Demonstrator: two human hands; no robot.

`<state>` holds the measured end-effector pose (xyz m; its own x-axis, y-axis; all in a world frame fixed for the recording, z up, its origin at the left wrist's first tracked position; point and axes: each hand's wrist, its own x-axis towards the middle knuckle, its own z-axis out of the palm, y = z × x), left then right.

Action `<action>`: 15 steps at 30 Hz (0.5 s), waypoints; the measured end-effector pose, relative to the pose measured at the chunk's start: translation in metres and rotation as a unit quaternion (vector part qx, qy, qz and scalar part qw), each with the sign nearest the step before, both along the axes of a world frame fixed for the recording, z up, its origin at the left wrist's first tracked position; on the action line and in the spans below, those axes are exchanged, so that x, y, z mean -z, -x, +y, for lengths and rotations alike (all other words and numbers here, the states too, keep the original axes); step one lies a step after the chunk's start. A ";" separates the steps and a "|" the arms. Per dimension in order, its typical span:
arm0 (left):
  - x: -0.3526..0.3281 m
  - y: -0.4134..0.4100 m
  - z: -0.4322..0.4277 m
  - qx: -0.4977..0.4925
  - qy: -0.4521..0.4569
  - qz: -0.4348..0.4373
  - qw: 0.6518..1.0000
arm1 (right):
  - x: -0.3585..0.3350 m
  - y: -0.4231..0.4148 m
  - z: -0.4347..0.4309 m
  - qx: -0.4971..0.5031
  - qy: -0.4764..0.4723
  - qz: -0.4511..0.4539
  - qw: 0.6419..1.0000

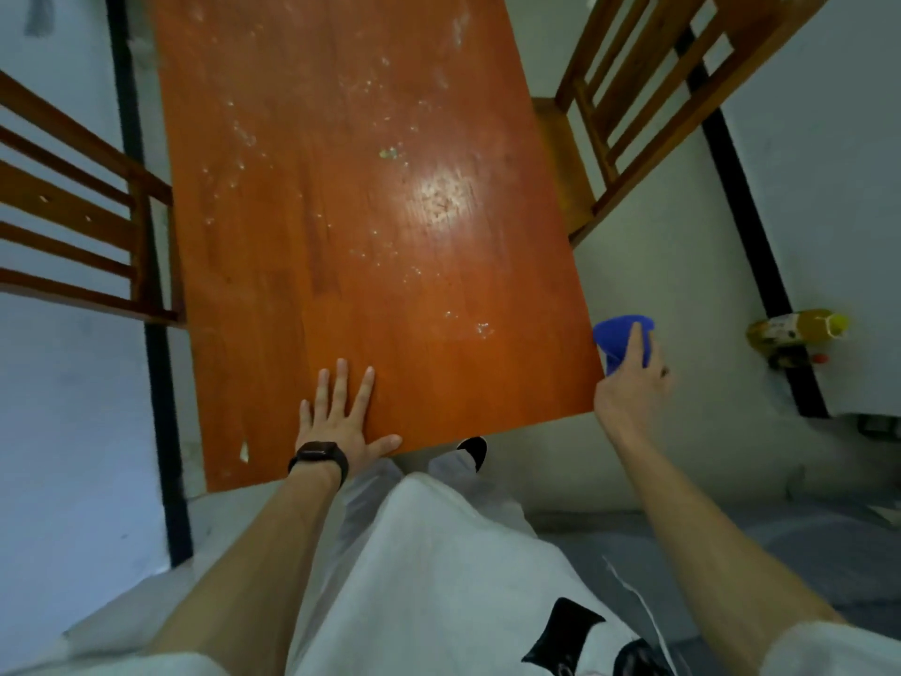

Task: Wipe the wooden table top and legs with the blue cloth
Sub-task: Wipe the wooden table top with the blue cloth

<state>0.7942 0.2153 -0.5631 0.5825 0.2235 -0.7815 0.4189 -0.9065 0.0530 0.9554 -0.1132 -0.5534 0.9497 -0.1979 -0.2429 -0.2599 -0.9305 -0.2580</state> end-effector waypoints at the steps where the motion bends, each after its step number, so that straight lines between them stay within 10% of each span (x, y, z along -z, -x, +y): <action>1: 0.002 0.002 0.001 -0.001 0.001 -0.007 1.000 | -0.004 0.005 0.017 -0.037 -0.012 -0.033 0.999; 11: -0.011 0.057 0.039 -0.177 -0.068 -0.170 0.967 | 0.011 0.123 0.224 -0.536 -0.102 0.014 0.838; 15: -0.006 0.075 0.064 -0.123 -0.057 -0.162 0.977 | 0.024 0.120 0.216 -0.545 -0.053 0.008 0.836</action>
